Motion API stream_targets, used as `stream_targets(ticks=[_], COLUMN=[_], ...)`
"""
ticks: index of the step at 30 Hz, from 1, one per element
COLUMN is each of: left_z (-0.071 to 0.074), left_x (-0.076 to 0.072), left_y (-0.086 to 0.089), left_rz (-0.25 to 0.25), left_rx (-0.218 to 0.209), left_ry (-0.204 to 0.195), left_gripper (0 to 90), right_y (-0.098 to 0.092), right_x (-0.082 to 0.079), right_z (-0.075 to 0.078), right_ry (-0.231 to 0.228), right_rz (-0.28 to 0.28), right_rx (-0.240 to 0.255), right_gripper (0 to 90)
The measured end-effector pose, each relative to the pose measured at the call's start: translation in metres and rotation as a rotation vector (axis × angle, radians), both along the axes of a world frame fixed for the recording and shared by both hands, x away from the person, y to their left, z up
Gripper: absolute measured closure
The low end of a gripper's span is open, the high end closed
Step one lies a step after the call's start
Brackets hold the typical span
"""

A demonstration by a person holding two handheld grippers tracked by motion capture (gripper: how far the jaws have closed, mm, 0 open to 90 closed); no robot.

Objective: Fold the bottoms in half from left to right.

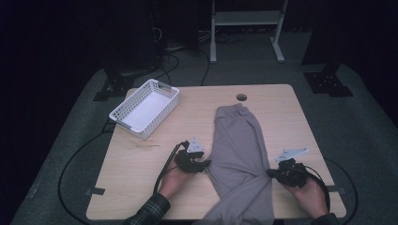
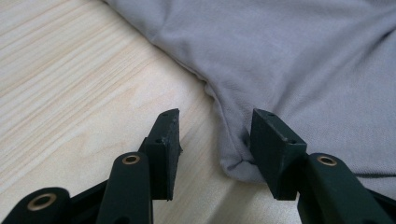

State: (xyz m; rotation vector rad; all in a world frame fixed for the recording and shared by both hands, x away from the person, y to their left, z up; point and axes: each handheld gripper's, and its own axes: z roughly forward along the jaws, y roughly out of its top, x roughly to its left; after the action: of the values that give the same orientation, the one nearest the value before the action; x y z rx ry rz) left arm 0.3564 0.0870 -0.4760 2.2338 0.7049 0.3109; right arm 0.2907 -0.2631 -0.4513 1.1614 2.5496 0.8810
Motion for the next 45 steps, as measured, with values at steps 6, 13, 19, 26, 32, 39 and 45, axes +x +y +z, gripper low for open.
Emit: stream_targets(ticks=[6, 13, 19, 26, 32, 39, 45], left_z=[0.000, 0.000, 0.000, 0.000, 0.000, 0.001, 0.002], left_x=[0.000, 0.000, 0.000, 0.000, 0.000, -0.004, -0.001], left_y=[0.000, 0.000, 0.000, 0.000, 0.000, -0.002, -0.004], left_rz=[0.001, 0.001, 0.002, -0.001, -0.002, -0.036, -0.037], left_rx=[-0.001, -0.003, -0.003, -0.002, -0.003, -0.013, -0.019], left_ry=[0.000, 0.000, 0.000, -0.001, -0.001, 0.025, 0.047], left_gripper=[52.8, 52.7, 52.7, 52.7, 53.6, 73.1, 83.3], right_y=[-0.001, -0.010, -0.016, -0.011, -0.006, -0.003, 0.001], right_x=[0.000, 0.019, 0.061, 0.095, 0.097, 0.095, 0.100], right_z=[0.002, 0.019, 0.015, -0.006, -0.016, -0.017, -0.018], right_ry=[-0.026, -0.108, -0.130, -0.067, -0.020, -0.017, -0.054], right_rz=[-0.004, -0.074, -0.157, -0.160, -0.129, -0.118, -0.118], right_rx=[0.040, 0.131, 0.127, 0.082, 0.071, 0.087, 0.065], right_gripper=[76.2, 56.0, 51.5, 51.6, 56.1, 83.5, 88.2])
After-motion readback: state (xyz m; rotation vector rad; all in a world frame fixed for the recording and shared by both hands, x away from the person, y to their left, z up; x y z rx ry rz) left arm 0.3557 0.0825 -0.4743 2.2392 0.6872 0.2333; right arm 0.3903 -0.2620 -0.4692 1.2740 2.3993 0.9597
